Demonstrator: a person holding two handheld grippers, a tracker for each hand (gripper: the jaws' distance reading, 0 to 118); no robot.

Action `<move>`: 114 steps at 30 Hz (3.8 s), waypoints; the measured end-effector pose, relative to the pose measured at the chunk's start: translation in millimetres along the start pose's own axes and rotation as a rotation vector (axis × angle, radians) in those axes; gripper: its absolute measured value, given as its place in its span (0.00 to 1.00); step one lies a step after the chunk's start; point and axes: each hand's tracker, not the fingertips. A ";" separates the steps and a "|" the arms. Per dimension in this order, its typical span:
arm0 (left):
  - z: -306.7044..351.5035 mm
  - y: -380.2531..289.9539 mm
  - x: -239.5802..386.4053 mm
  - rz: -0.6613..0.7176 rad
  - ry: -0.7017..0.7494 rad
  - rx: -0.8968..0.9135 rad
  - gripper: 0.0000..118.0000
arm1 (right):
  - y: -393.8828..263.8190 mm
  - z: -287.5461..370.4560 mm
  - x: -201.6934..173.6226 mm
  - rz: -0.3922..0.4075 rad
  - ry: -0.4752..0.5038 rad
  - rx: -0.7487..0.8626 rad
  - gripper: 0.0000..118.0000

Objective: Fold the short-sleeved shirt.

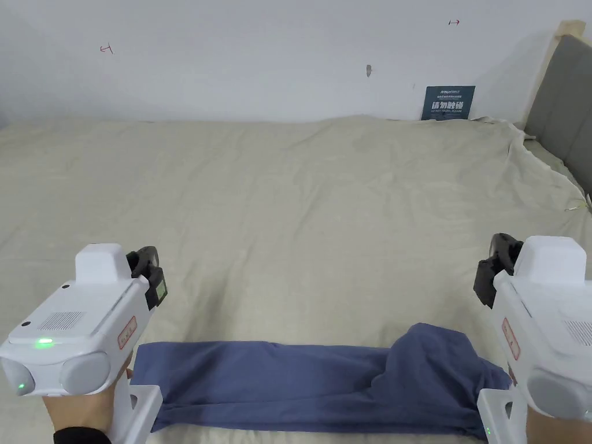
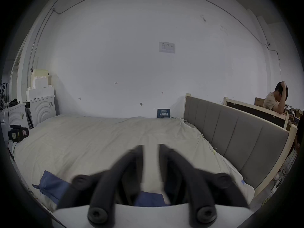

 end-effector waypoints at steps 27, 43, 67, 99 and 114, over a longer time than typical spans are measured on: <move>-57.8 -85.3 -130.1 0.398 -0.267 -0.609 0.13 | -7.0 -16.8 -10.4 0.028 0.052 -0.076 0.00; -83.6 -149.0 -136.5 0.488 -0.276 -0.780 0.57 | -28.7 -25.0 -7.3 0.013 0.018 -0.162 0.00; -66.6 -100.3 -141.8 0.327 -0.260 -0.704 0.03 | -27.4 -30.1 17.2 -0.038 0.014 -0.158 0.00; -106.7 -93.7 109.2 0.048 -0.359 -0.908 0.03 | -19.2 1.6 45.0 -0.089 0.016 -0.134 0.00; -110.0 -117.1 138.4 0.127 -0.341 -0.906 0.82 | -29.4 -2.7 61.6 -0.092 -0.001 -0.157 0.00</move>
